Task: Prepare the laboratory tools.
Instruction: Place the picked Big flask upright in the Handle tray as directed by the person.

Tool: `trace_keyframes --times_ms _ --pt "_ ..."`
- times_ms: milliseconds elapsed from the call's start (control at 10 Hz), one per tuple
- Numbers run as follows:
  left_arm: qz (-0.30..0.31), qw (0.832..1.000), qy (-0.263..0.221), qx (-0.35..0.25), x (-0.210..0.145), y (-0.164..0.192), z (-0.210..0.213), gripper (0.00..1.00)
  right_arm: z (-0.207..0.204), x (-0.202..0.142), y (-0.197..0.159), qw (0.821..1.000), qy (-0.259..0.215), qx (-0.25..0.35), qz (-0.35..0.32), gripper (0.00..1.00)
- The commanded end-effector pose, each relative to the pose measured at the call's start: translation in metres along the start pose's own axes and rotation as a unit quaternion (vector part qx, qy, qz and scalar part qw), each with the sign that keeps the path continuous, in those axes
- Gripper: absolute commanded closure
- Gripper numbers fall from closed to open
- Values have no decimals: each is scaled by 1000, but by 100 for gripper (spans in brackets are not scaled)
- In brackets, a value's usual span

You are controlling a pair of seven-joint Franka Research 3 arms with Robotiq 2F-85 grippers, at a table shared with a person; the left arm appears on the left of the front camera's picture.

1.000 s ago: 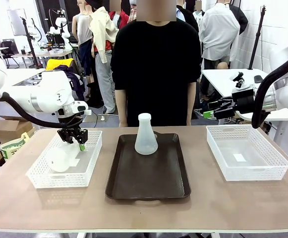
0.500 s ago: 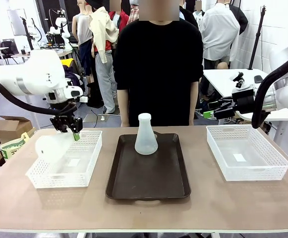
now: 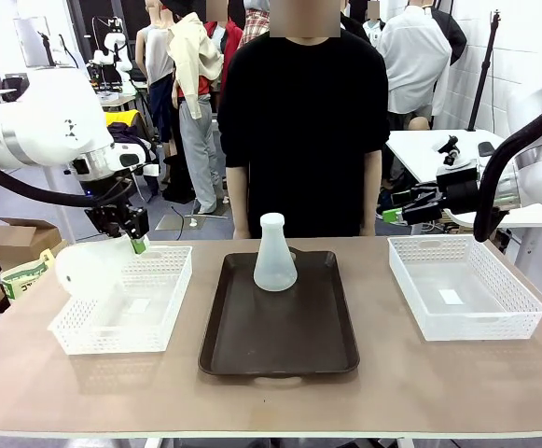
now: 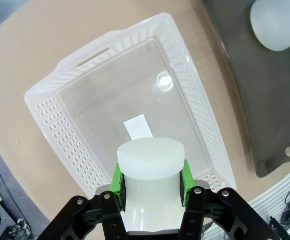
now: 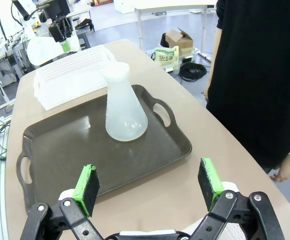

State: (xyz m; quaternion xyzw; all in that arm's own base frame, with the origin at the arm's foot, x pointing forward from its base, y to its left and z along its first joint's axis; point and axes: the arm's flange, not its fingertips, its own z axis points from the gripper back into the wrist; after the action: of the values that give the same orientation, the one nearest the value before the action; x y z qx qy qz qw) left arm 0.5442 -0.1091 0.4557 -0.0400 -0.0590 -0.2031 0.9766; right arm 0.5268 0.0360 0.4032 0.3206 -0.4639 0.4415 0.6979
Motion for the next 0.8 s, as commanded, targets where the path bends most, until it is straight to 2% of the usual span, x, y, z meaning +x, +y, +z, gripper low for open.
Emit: trace_keyframes --times_ms 0,200,700 --pt "-12 1000 -26 -4 -11 -4 4 100 1 0 1 1000 5 0 -1 0" --pt "-5 1000 -9 1 -3 -3 5 100 1 0 1 1000 5 0 -1 0" --pt "-5 1000 -9 1 -3 -3 5 100 1 0 1 1000 5 0 -1 0"
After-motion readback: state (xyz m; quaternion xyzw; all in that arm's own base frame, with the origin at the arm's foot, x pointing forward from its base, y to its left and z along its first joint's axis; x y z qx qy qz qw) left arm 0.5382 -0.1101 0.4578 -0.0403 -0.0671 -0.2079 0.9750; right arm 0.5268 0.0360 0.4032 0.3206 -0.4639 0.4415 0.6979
